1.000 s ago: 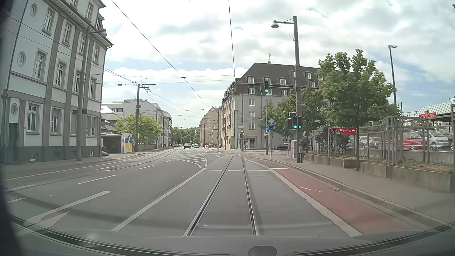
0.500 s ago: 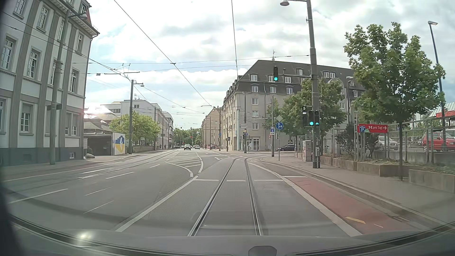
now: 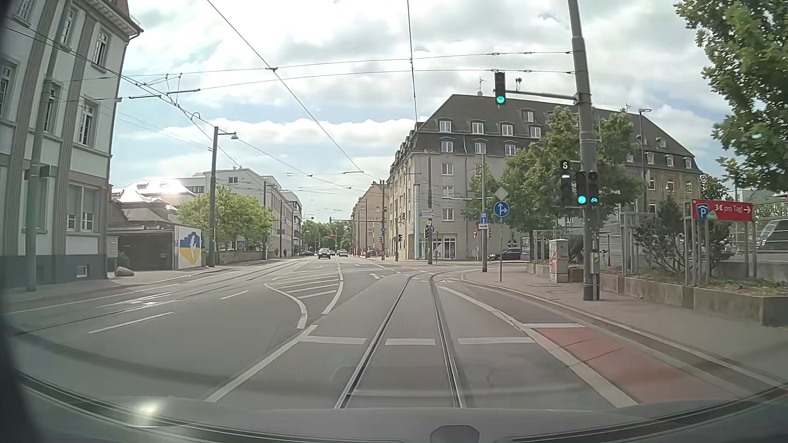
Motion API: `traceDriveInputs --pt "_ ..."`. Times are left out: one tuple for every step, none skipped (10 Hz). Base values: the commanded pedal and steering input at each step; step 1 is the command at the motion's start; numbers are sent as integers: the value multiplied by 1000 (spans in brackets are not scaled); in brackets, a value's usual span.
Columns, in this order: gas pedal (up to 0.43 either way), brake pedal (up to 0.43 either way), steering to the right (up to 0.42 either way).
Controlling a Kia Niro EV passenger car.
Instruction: Follow the waypoints while adhering to traffic rules and regulations
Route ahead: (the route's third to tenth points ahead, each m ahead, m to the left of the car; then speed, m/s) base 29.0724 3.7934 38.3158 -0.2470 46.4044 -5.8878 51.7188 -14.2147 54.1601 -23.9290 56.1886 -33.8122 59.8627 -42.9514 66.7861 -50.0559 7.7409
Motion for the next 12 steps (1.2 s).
traceDriveInputs --pt "0 140 -10" --pt "0 146 -12" --pt "0 146 -14" --pt "0 146 -17" --pt "0 140 -22" --pt "0 146 -24" --pt "0 140 -24" --pt "0 146 -21" --pt "0 146 -19" --pt "0 146 -19" --pt "0 140 -19" --pt "0 146 -19"
